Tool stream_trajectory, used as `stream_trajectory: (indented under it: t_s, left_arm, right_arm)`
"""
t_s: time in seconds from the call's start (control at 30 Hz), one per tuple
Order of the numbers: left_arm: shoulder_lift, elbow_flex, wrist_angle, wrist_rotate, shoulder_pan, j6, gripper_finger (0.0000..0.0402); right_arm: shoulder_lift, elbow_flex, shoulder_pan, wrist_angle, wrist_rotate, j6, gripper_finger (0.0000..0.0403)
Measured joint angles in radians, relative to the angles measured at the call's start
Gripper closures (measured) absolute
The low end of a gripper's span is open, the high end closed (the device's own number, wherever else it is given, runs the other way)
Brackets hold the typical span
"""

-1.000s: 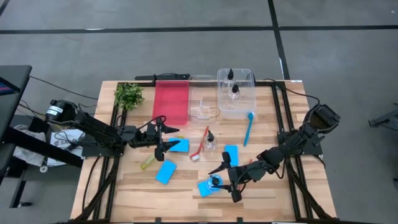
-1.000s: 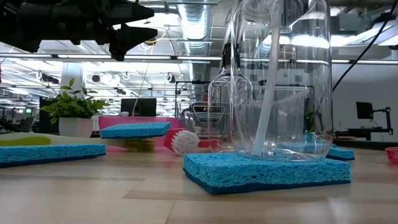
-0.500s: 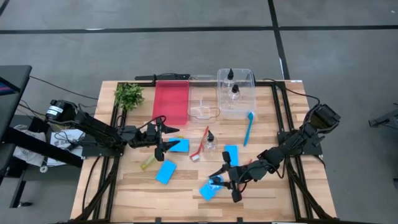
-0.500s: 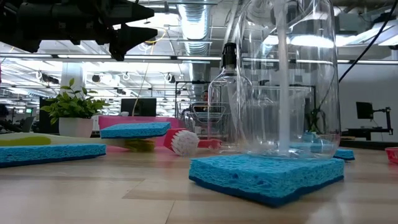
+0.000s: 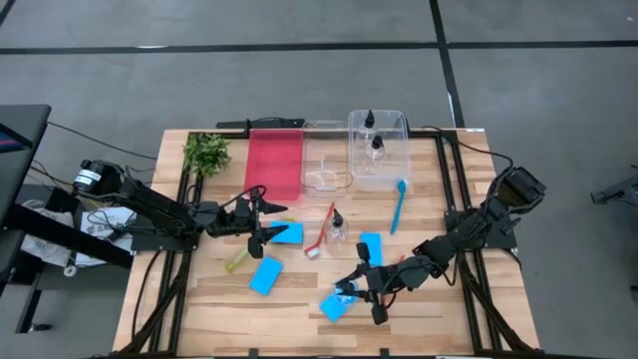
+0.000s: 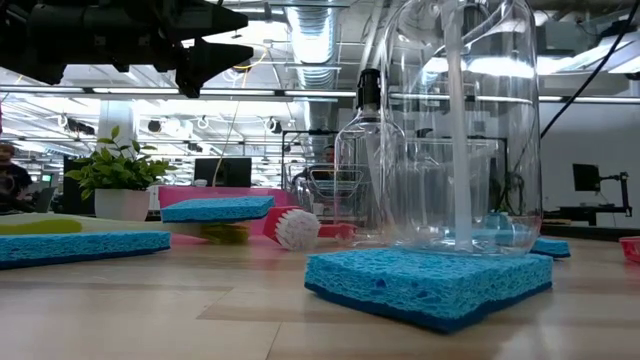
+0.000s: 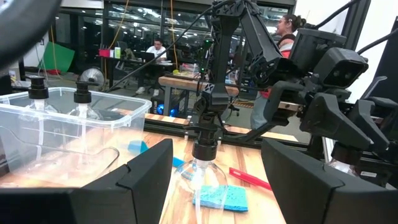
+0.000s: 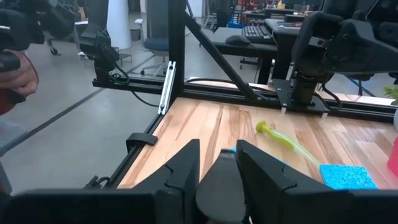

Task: Pick & Place Kitchen Sink Supplies
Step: Put the bottom soap dispenser into the right transparent bin

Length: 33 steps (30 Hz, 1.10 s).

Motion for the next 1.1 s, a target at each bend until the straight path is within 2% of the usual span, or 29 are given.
stream_trajectory:
  t_s: [0.27,0.5,0.8,0.97,1.1]
  left_arm:
    - [0.0,0.0,0.0,0.0,0.0,0.0,0.0153]
    - [0.0,0.0,0.0,0.0,0.0,0.0,0.0153]
    - [0.0,0.0,0.0,0.0,0.0,0.0,0.0153]
    - [0.0,0.0,0.0,0.0,0.0,0.0,0.0153]
    - [0.0,0.0,0.0,0.0,0.0,0.0,0.0153]
  right_arm:
    - [-0.003,0.0,0.0,0.015,0.0,-0.006,0.0321]
    - [-0.003,0.0,0.001,0.015,0.0,-0.006,0.031]
    - [-0.002,0.0,0.001,0.026,0.0,-0.009,0.0322]
    - [-0.023,0.0,0.001,0.026,0.0,-0.009,0.0312]
    - [-0.062,0.0,0.001,0.015,0.0,-0.01,0.0324]
